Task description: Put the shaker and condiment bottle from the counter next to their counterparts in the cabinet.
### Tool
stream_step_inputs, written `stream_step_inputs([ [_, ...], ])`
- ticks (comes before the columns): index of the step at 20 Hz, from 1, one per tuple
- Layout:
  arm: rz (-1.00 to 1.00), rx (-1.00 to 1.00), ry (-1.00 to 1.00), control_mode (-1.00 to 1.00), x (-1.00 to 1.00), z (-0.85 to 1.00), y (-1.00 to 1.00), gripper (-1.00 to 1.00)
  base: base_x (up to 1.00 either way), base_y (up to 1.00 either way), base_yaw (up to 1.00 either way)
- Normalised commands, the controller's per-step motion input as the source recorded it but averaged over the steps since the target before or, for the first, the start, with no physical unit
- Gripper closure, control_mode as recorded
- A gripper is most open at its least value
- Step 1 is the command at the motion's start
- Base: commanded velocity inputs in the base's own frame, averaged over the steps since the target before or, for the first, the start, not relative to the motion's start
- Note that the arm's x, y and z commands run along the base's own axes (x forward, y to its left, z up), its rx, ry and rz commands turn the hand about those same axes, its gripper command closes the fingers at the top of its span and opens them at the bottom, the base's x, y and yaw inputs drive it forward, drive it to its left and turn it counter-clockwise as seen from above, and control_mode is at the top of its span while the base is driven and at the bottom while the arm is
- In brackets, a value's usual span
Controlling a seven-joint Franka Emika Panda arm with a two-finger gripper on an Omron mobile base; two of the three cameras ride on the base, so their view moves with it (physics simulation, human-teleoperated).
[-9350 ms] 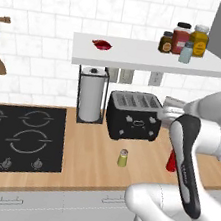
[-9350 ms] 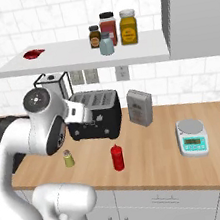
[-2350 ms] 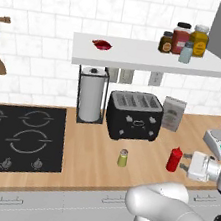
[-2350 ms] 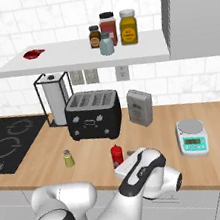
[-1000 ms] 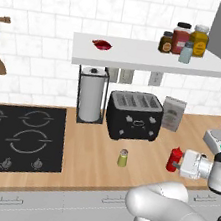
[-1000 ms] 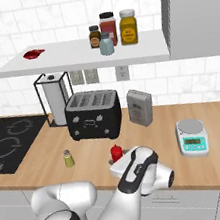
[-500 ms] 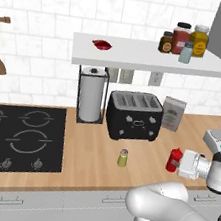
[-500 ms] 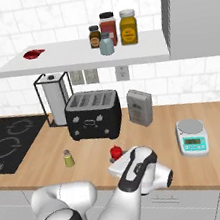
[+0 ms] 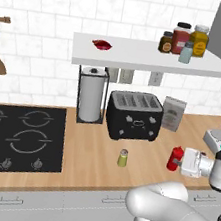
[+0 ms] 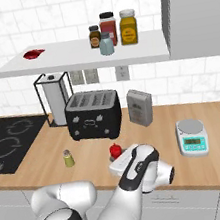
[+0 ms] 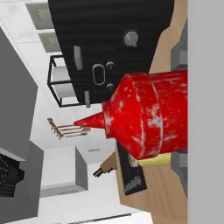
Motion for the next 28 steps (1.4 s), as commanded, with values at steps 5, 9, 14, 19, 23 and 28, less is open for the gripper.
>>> stream_step_inputs([
  [5, 0.0, 0.0, 0.0, -1.0, -0.05, 0.53, 0.22, 1.0, 0.0, 0.0, 0.0],
  [9, 0.0, -0.03, 0.0, -1.0, -0.04, 0.34, 0.44, 1.0, 0.0, 0.0, 0.0],
  [14, 0.0, -0.01, -0.01, -1.0, -0.1, 0.33, 0.47, 1.0, 0.0, 0.0, 0.0],
  [19, 0.0, 0.0, 0.0, -1.0, -0.07, 0.47, 0.4, 1.0, 0.0, 0.0, 0.0],
  [23, 0.0, 0.0, -0.01, -1.0, -0.01, 0.44, 0.44, 1.0, 0.0, 0.0, 0.0],
  [28, 0.0, 0.0, 0.0, -1.0, 0.0, 0.48, 0.49, 1.0, 0.0, 0.0, 0.0],
])
